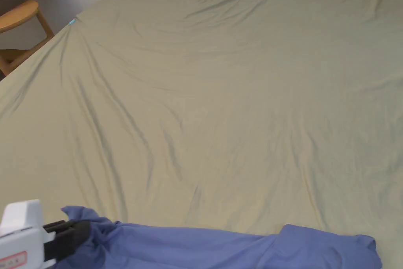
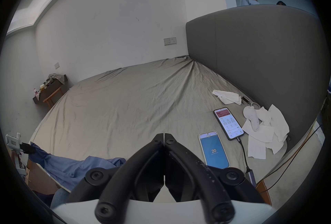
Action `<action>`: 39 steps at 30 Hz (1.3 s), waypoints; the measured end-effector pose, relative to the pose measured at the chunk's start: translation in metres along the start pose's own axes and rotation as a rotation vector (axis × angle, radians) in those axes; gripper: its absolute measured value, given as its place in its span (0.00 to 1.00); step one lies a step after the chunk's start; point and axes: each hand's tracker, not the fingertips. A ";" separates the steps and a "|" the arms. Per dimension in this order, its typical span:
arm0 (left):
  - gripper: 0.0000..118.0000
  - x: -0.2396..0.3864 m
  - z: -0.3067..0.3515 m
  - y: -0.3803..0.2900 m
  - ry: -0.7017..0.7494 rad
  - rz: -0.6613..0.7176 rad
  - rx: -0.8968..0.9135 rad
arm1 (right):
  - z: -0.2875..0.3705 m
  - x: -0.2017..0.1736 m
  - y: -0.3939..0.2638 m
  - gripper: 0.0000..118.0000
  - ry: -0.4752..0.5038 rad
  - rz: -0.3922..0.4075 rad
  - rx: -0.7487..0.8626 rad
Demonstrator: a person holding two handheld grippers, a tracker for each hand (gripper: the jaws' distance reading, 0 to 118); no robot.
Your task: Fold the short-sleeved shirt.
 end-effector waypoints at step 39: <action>0.00 0.075 -0.069 -0.051 -0.335 0.028 -0.080 | -0.002 -0.003 -0.010 0.00 0.009 0.012 -0.036</action>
